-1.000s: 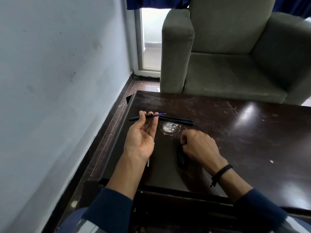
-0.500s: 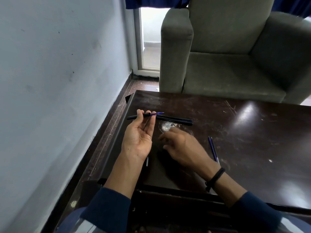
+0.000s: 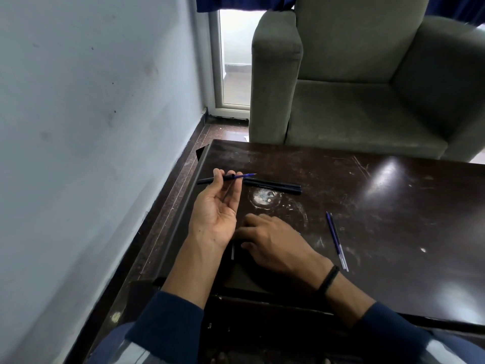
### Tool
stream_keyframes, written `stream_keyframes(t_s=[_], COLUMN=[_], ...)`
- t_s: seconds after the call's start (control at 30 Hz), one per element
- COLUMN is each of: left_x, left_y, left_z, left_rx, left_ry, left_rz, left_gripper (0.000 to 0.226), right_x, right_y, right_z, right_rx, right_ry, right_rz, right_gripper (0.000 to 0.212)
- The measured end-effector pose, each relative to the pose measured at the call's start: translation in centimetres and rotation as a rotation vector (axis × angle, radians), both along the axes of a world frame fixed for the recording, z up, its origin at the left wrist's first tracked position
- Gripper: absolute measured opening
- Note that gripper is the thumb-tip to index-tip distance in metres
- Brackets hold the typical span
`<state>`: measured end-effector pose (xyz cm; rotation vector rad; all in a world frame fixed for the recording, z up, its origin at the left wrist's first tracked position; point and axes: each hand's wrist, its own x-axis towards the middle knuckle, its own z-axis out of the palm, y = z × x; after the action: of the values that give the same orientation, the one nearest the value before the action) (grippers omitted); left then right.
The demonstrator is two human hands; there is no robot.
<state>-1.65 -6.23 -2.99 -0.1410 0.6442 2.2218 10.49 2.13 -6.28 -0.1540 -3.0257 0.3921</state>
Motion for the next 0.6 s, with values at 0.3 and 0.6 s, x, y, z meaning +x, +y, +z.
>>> stream_keyframes(t_s=[0.3,0.6], left_x=[0.2,0.2], left_y=[-0.2,-0.2], left_z=[0.5,0.4], left_rx=[-0.013,-0.02], left_ry=[0.0,0.002], left_rz=[-0.005,-0.012], left_gripper=[0.013,0.009], right_x=[2.8,5.4], right_y=[6.4,10.4], right_z=[3.4,4.3], right_rx=[-0.06,-0.117], right_ry=[-0.057,-0.24], right_rz=[-0.649,-0.83], right_gripper=[0.019,0.013])
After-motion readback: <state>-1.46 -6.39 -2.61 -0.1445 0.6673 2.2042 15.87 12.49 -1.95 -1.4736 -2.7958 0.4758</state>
